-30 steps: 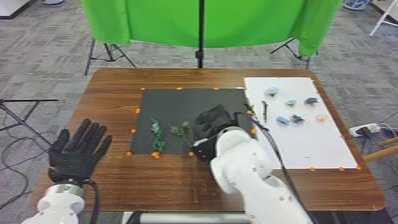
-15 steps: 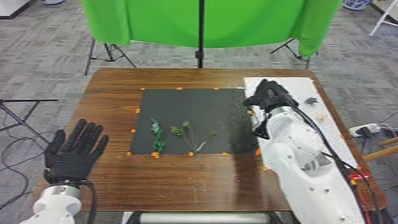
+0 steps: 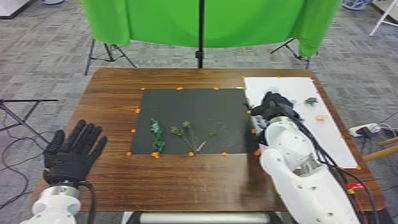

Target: Arrange flowers

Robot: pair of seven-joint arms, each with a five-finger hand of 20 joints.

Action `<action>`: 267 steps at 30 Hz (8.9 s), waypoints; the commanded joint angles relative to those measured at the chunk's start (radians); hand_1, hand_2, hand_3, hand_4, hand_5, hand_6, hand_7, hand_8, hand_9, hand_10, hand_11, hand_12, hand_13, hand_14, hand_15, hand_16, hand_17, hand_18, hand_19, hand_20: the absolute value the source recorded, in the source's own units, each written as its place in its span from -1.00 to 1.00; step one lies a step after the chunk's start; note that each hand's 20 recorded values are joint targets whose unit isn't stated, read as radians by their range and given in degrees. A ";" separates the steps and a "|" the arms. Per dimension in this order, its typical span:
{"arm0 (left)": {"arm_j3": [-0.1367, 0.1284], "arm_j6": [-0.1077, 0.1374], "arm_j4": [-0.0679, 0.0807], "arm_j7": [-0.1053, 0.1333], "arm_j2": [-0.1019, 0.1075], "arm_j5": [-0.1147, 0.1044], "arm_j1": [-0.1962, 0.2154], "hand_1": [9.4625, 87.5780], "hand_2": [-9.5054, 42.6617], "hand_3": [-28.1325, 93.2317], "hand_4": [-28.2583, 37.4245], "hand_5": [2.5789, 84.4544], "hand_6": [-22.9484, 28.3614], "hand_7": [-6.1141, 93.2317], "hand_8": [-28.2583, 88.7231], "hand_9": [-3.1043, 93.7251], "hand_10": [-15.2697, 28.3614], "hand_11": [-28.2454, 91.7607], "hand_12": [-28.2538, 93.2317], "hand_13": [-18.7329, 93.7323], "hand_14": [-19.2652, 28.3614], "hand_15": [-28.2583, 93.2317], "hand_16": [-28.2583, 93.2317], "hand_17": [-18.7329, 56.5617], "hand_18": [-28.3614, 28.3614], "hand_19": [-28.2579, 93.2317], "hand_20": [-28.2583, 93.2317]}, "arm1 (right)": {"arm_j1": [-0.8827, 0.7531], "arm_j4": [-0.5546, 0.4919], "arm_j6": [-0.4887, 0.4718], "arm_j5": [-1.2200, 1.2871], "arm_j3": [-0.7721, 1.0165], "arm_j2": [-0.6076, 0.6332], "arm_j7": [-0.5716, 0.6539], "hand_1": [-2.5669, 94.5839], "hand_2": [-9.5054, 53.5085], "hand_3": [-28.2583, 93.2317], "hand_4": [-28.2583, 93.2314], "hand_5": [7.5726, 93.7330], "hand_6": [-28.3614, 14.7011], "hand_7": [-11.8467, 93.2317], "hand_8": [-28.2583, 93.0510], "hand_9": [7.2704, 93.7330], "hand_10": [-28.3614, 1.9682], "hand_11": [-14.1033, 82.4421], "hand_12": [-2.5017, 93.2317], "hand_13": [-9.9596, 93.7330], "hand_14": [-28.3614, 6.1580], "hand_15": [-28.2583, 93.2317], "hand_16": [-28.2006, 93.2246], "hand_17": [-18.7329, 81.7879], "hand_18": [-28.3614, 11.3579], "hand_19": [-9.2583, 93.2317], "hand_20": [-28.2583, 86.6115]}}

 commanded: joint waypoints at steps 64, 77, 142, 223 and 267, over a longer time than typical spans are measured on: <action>0.024 0.028 0.015 -0.017 0.016 0.025 0.004 -0.60 0.01 0.68 -1.00 0.06 0.25 -0.59 -0.69 -0.13 0.35 -0.13 -0.37 -0.11 0.35 -0.07 -0.63 -0.65 0.46 0.07 -0.32 | -0.089 -0.128 0.150 0.216 -0.127 -0.135 0.254 0.26 -1.00 0.78 -0.86 0.67 0.26 0.06 -0.25 0.99 0.13 -0.41 0.11 0.73 0.16 0.55 0.23 0.32 -0.96 1.00 0.26; 0.021 0.031 0.013 0.001 0.010 0.020 0.014 -0.60 0.01 0.69 -1.00 0.06 0.25 -0.59 -0.69 -0.13 0.35 -0.13 -0.37 -0.11 0.35 -0.07 -0.63 -0.65 0.46 0.07 -0.32 | -0.117 -0.192 0.233 0.259 -0.118 -0.101 0.185 0.16 -1.00 0.73 -0.88 0.41 0.08 0.13 -0.33 0.68 -0.15 -0.36 -0.08 0.52 -0.14 0.69 0.11 0.22 -0.90 1.00 0.30; 0.015 0.045 0.014 -0.003 0.001 -0.001 0.028 -0.61 0.06 0.68 -1.00 0.06 0.25 -0.58 -0.69 -0.13 0.35 -0.12 -0.37 -0.10 0.35 -0.06 -0.63 -0.65 0.46 0.08 -0.32 | -0.221 -0.413 -0.111 0.477 0.040 -0.029 0.092 -0.31 -0.48 0.71 -0.89 0.48 0.02 -0.55 -0.70 0.46 -0.54 -0.36 -0.57 0.38 -0.37 0.40 -0.16 0.03 -0.80 0.91 0.14; 0.027 0.091 0.012 0.018 0.005 -0.038 0.029 -0.61 0.07 0.69 -1.00 0.09 0.26 -0.56 -0.70 -0.11 0.36 -0.10 -0.37 -0.09 0.36 -0.02 -0.64 -0.64 0.46 0.10 -0.31 | -0.151 -0.325 -0.410 0.511 0.014 -0.043 0.197 -0.44 -0.28 0.66 -0.86 0.25 -0.31 -0.68 -0.71 0.25 -0.93 -0.57 -0.80 0.45 -0.65 -0.15 -0.28 0.07 -0.94 0.89 -0.14; 0.028 0.056 0.019 -0.002 0.005 -0.022 0.021 -0.62 0.08 0.69 -1.00 0.07 0.25 -0.57 -0.70 -0.12 0.36 -0.10 -0.37 -0.09 0.35 -0.03 -0.65 -0.65 0.46 0.09 -0.32 | -0.070 -0.266 -0.479 0.491 -0.039 -0.024 0.174 -0.43 -0.26 0.67 -0.88 0.34 -0.19 -0.67 -0.70 0.18 -0.75 -0.52 -0.64 0.18 -0.63 0.19 -0.28 -0.11 -0.91 0.83 -0.03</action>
